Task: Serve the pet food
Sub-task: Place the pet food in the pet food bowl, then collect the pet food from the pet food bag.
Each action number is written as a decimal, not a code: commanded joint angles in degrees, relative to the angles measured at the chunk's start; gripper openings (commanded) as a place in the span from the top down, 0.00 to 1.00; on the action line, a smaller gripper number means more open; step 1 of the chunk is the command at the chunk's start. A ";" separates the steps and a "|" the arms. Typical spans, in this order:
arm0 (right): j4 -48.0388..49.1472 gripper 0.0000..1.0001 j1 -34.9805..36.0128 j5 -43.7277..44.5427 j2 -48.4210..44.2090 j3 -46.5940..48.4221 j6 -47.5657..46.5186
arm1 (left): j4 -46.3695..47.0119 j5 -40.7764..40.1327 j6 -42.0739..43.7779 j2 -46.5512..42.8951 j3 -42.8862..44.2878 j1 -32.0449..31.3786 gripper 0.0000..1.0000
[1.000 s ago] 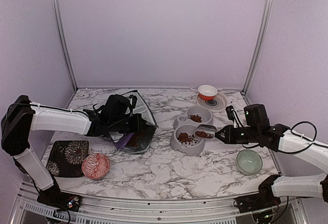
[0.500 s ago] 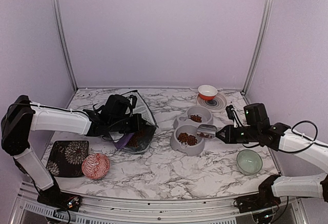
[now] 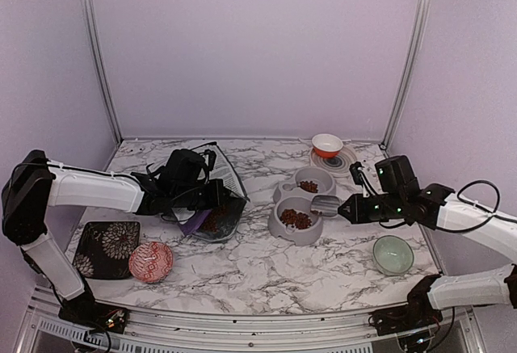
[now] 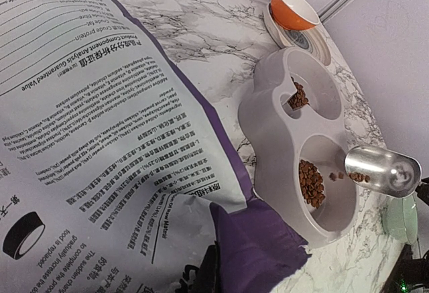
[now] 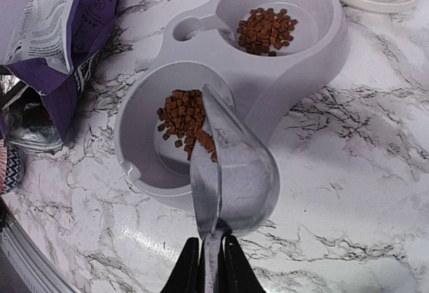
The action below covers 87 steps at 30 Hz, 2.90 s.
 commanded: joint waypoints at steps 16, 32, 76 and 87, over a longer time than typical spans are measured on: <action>-4.22 1.00 1.30 3.99 3.75 7.28 -2.70 | 1.57 -1.54 0.02 -0.88 -0.06 -0.14 1.00; 5.18 1.00 1.74 -2.88 5.62 8.62 -3.10 | 2.00 -1.26 -0.20 1.27 3.55 -0.06 1.00; 18.05 1.00 23.07 6.45 34.43 19.96 3.11 | 0.66 2.67 -2.11 12.04 15.21 0.45 1.00; 11.80 1.00 23.18 8.14 39.11 22.77 6.06 | 0.96 2.83 -1.60 12.34 14.93 0.43 1.00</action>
